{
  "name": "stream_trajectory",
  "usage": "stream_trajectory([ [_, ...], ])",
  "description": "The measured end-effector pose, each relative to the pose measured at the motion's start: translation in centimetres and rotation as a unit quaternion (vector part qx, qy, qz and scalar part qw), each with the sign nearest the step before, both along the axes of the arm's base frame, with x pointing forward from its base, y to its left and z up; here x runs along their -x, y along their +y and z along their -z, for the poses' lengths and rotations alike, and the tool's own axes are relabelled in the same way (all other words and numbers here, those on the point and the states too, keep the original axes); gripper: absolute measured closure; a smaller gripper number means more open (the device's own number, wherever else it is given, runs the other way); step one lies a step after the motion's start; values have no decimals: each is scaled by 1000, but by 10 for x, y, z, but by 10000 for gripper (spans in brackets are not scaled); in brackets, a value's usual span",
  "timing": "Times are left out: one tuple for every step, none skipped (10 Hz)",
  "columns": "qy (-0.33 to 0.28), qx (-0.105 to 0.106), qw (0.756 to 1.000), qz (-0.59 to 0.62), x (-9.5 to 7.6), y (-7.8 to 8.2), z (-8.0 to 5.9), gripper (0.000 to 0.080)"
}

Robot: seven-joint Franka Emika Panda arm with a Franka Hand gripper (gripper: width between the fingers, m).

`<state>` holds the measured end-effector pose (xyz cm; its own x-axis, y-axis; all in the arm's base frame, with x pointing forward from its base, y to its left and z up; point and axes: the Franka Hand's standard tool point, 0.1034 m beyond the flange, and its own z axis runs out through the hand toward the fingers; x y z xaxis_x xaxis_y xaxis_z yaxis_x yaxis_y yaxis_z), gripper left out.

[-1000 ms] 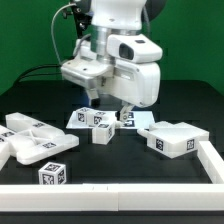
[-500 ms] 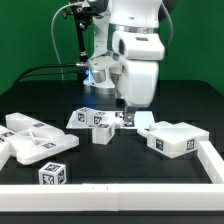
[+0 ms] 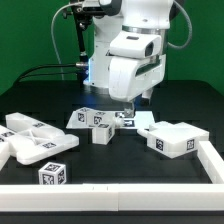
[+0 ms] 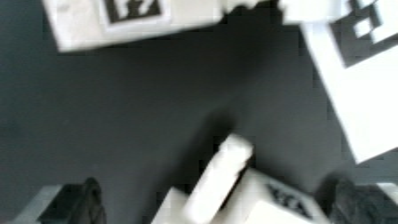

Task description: Assemble chair

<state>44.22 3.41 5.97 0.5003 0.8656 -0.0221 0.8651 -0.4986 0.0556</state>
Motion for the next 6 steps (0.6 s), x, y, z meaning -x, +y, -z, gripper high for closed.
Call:
stream_trajectory([
  [4, -2, 999, 42, 3, 0, 1, 151],
  [4, -6, 998, 62, 2, 2, 1, 151],
  [3, -12, 993, 118, 2, 5, 1, 151],
  [-9, -33, 972, 231, 1, 21, 6, 151],
  [-15, -57, 945, 322, 3, 37, 16, 151],
  [-7, -60, 941, 333, 7, 41, 23, 151],
])
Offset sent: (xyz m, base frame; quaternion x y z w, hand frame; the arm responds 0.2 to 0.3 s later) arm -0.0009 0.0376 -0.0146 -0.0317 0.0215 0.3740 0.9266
